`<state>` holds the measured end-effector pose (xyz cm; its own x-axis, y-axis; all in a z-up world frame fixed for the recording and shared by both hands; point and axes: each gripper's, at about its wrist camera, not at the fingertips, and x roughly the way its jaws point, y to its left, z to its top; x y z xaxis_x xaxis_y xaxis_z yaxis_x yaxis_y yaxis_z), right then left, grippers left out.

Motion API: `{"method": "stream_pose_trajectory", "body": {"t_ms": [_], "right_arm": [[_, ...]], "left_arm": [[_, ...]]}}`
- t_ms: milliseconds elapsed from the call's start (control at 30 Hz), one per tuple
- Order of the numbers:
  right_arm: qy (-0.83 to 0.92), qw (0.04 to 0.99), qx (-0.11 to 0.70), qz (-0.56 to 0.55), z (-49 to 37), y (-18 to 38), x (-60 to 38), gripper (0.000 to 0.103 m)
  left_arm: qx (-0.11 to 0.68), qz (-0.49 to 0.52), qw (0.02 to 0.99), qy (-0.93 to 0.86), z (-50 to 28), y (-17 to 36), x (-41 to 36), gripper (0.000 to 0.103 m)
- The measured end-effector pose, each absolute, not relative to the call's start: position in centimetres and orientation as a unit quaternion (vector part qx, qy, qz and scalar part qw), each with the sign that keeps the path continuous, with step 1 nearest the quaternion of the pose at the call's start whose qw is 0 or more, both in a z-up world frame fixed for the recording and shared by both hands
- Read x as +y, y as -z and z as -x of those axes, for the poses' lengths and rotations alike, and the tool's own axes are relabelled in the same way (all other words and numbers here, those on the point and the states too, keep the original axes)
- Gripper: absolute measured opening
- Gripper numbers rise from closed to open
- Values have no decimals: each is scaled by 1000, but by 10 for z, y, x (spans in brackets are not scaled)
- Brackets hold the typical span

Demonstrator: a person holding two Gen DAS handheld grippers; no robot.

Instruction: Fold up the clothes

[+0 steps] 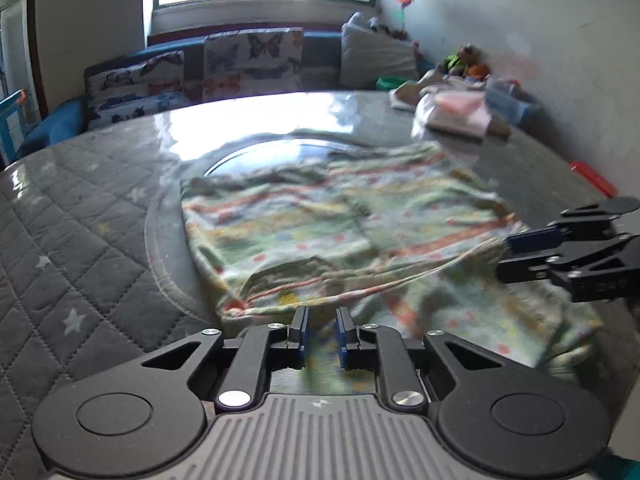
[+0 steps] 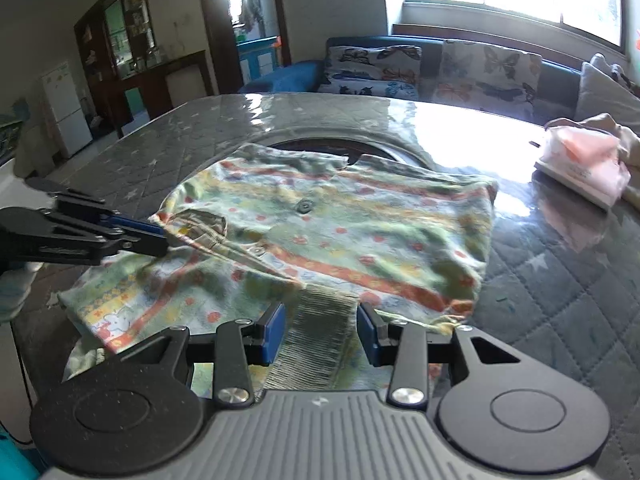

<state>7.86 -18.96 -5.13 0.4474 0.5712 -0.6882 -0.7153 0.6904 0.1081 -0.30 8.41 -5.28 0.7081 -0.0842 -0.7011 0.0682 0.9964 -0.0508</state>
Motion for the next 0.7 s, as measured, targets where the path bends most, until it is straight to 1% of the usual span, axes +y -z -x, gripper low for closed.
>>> {"method": "stream_pose_trajectory", "body": {"t_ms": [67, 267, 400, 500, 533, 567, 700], "right_arm": [[-378, 844, 365, 105, -79, 54, -187, 40], [-381, 846, 358, 103, -77, 48, -185, 40], [-391, 847, 346, 100, -76, 43, -178, 42], [-397, 846, 340, 105, -75, 42, -169, 41], [-397, 852, 320, 114, -71, 38, -166, 41], [-401, 852, 317, 116, -70, 35, -165, 41], [-411, 848, 307, 135, -65, 29, -161, 41]], "left_arm": [[381, 5, 924, 19, -1, 57, 90, 17], [368, 22, 929, 28, 6, 45, 90, 17], [355, 23, 931, 78, 9, 36, 71, 17], [362, 9, 928, 93, 3, 41, 59, 17], [364, 5, 926, 98, 0, 43, 56, 17], [366, 0, 925, 101, -2, 45, 52, 17], [374, -1, 923, 85, -6, 51, 61, 17]]}}
